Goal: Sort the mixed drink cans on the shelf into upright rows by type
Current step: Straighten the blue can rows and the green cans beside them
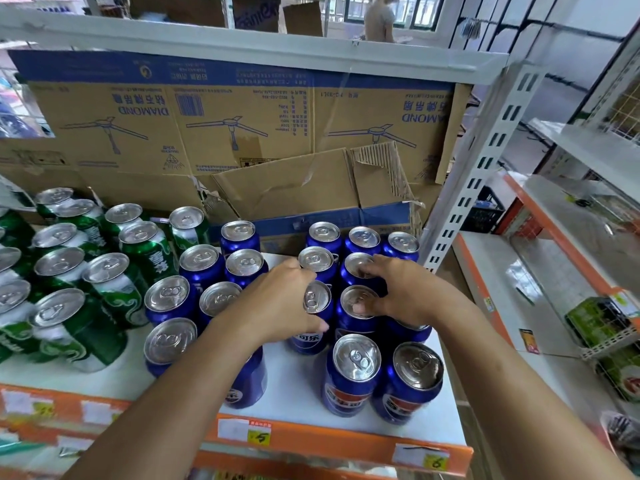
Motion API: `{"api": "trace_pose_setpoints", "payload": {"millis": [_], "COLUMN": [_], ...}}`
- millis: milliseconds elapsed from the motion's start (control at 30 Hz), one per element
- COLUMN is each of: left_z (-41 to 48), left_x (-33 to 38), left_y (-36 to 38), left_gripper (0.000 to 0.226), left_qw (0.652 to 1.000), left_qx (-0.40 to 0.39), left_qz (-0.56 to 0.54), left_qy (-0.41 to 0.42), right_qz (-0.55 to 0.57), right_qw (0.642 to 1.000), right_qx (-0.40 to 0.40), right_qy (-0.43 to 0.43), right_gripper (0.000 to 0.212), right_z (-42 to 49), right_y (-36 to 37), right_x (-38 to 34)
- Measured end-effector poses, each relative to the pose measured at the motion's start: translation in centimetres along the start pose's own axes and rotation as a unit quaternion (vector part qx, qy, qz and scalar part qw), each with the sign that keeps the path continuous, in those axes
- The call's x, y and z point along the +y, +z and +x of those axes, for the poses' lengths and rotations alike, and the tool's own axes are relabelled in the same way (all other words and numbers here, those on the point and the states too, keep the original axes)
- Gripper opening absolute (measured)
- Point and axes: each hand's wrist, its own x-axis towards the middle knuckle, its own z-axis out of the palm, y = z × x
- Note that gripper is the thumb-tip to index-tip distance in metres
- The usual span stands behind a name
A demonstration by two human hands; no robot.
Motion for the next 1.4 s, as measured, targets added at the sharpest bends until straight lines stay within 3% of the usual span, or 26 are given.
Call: {"api": "trace_pose_setpoints", "payload": {"millis": [133,600,733,900,1033,1200,1300,1400], "left_z": [0.1,-0.4,-1.1,-3.6,-5.9,-7.2,-7.1,-6.5], "left_x": [0.0,-0.5,-1.2,-4.3,-7.0,-9.2,-9.3,-9.2], "left_y": [-0.1,0.5,-0.2,-2.5,-3.3,-2.9,-2.8,-2.7], "left_gripper": [0.062,0.070,0.086,0.059,0.047,0.045,0.042,0.040], "left_qw": [0.999,0.998,0.997,0.994,0.993,0.994,0.995,0.996], "left_qx": [0.030,0.040,0.040,0.093,0.101,0.072,0.065,0.063], "left_qz": [0.010,-0.051,-0.067,-0.048,0.016,0.022,0.027,0.033], "left_qy": [-0.013,-0.005,0.003,-0.019,-0.060,-0.078,-0.070,-0.061], "right_qz": [0.005,0.002,0.004,0.026,0.021,-0.033,-0.077,-0.033], "right_qw": [1.000,1.000,1.000,0.994,0.987,0.978,0.978,0.981], "right_qx": [-0.002,-0.019,-0.001,0.077,0.054,-0.058,-0.033,-0.014], "right_qy": [0.001,0.007,0.010,-0.070,-0.149,-0.199,-0.189,-0.190], "right_gripper": [0.067,0.068,0.054,0.038,0.013,0.038,0.047,0.039], "right_z": [0.1,0.0,0.1,0.8,1.2,0.4,0.3,0.8], "right_y": [0.1,-0.4,-0.4,0.2,1.1,3.2,4.4,4.8], "right_x": [0.0,-0.8,-1.8,-5.1,-8.9,-13.1,-14.4,-14.2]}}
